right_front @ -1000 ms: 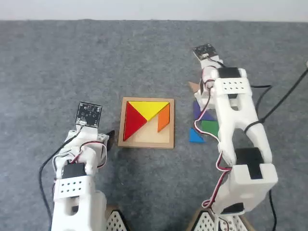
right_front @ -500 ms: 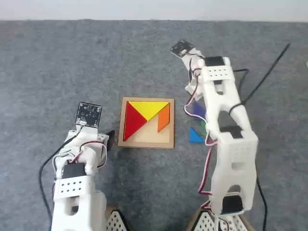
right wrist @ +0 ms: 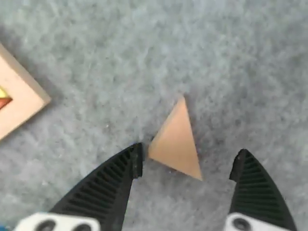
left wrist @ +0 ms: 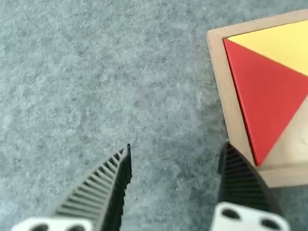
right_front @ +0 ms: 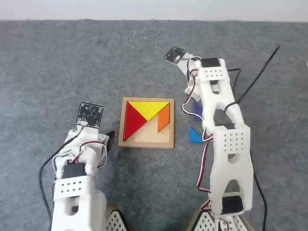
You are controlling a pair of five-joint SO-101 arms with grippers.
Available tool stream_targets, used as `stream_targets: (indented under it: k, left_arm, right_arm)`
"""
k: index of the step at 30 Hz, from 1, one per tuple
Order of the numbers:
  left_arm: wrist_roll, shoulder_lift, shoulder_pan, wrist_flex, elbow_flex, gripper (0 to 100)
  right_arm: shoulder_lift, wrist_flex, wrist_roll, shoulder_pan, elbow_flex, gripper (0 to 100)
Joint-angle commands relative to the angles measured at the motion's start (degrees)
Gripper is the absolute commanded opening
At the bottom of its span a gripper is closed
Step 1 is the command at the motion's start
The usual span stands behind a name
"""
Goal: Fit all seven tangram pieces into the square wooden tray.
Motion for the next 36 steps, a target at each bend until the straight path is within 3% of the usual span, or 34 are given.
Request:
stream_targets:
  k: [1, 6, 13, 19, 29, 36]
  left_arm:
    - [-0.6, -0.8, -0.1, -1.1, -0.2, 28]
    - [-0.6, -0.8, -0.1, -1.1, -0.2, 28]
    - [-0.6, -0.9, -0.1, -1.1, -0.2, 28]
    - [-0.6, -0.9, -0.1, -1.1, -0.2, 28]
    - [-0.6, -1.0, -0.2, -1.1, -0.2, 28]
    - [-0.6, -1.1, -0.2, -1.1, -0.2, 28]
  right_arm:
    - [0.3, -0.3, 2.1, -0.7, -2.0, 29.2]
    - [0.4, 0.4, 2.5, -1.1, -1.8, 27.6]
    - [0.4, 7.3, 9.2, -1.1, -1.9, 9.1]
    - [-0.4, 10.5, 9.1, -1.0, -2.2, 7.2]
    - [-5.5, 18.9, -21.5, -1.7, -7.8, 7.6]
    - [-2.7, 15.5, -29.5, -4.1, -8.0, 12.8]
